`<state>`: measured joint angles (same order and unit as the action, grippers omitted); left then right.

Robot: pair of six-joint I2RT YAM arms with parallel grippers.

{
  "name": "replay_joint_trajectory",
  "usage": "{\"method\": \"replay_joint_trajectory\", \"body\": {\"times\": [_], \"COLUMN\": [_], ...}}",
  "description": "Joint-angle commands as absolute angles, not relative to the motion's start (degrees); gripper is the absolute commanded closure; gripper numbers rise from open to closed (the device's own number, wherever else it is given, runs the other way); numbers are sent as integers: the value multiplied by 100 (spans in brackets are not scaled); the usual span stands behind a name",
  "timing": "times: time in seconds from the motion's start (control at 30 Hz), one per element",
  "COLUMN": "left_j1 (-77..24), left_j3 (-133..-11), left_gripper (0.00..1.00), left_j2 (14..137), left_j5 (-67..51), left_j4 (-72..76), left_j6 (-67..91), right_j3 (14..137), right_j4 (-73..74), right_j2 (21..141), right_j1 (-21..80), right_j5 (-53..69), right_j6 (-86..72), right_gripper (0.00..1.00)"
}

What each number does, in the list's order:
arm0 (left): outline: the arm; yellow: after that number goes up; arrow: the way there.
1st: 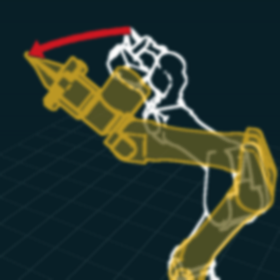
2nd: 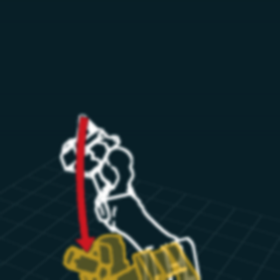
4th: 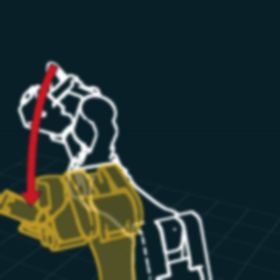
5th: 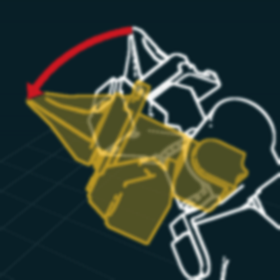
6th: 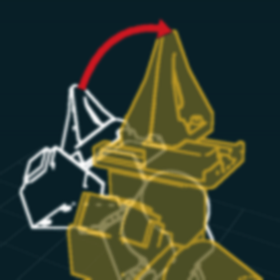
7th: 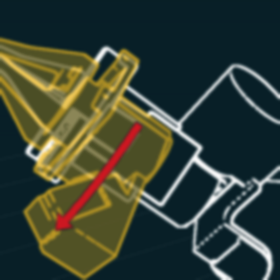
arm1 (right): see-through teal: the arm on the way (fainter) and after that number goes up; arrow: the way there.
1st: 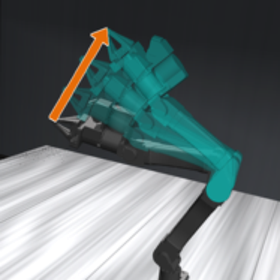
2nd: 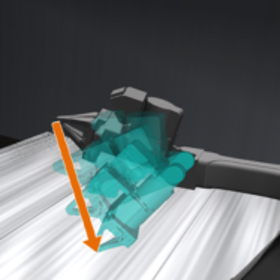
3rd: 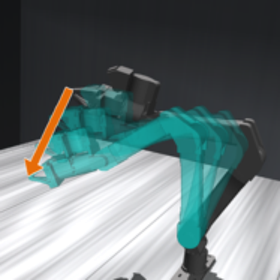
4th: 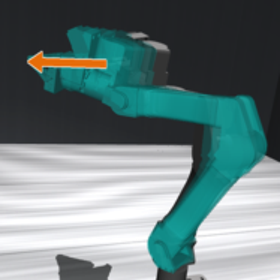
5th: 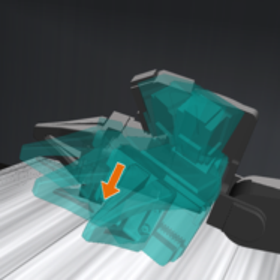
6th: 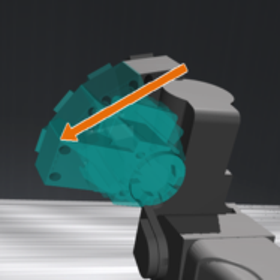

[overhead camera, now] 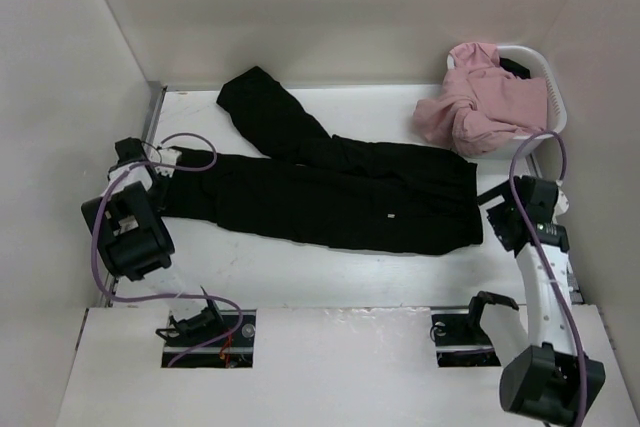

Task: Fold and stack the trousers
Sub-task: Flatten the trousers out

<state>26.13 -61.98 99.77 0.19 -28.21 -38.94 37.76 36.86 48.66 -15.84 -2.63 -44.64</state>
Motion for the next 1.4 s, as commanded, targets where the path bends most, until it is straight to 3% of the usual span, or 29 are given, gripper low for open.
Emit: {"method": "replay_joint_trajectory", "body": {"times": [0.0, 0.17, 0.27, 0.4, 0.43, 0.47, 0.5, 0.53, 0.57, 0.8, 0.97, 1.17, 1.37], "left_j1": [2624, 2440, 2369, 2369, 2395, 2421, 2448, 2474, 2500, 2492, 2501, 2694, 2781], "left_j3": [-5925, -5774, -5792, -5810, -5818, -5827, -5853, -5871, -5888, -5942, -4995, -3956, -4253], "left_gripper": [98, 98, 98, 98, 98, 98, 98, 98, 98, 97, 96, 96, 96], "left_j2": [9186, 8737, 8544, 8306, 8219, 8157, 8069, 7973, 7859, 7076, 6917, 7031, 6865], "left_j5": [52, 307, 386, 474, 509, 527, 562, 597, 641, 826, 870, 870, 791], "left_j4": [-2479, -2373, -2391, -2373, -2338, -2312, -2259, -2215, -2163, -2100, -2083, -1925, -2161], "left_j6": [-4008, -4087, -4139, -4227, -4271, -4280, -4315, -4368, -4446, -5334, -5879, -6100, -6108], "right_j3": [3167, 2294, 2512, 2935, 2944, 2936, 2883, 2839, 2830, 3286, 3674, 3349, 3814], "right_j4": [4253, 3649, 3288, 2831, 2726, 2638, 2541, 2514, 2522, 3198, 3858, 4114, 4113], "right_j2": [4466, 4849, 5649, 6274, 6449, 6547, 6617, 6636, 6618, 5311, 4413, 4052, 4272], "right_j1": [-1105, -331, -207, -224, -294, -338, -434, -531, -610, -699, -769, -830, -1156], "right_j5": [-430, -720, -1080, -1327, -1240, -1144, -1056, -1011, -993, -1187, -1125, -1099, -774], "right_j6": [-5884, -7583, -7629, -7226, -7172, -7137, -7102, -7084, -7058, -6188, -5723, -5344, -4993], "right_gripper": [0, 0, 4, 0, 12, 30, 64, 91, 100, 100, 100, 100, 100]}}
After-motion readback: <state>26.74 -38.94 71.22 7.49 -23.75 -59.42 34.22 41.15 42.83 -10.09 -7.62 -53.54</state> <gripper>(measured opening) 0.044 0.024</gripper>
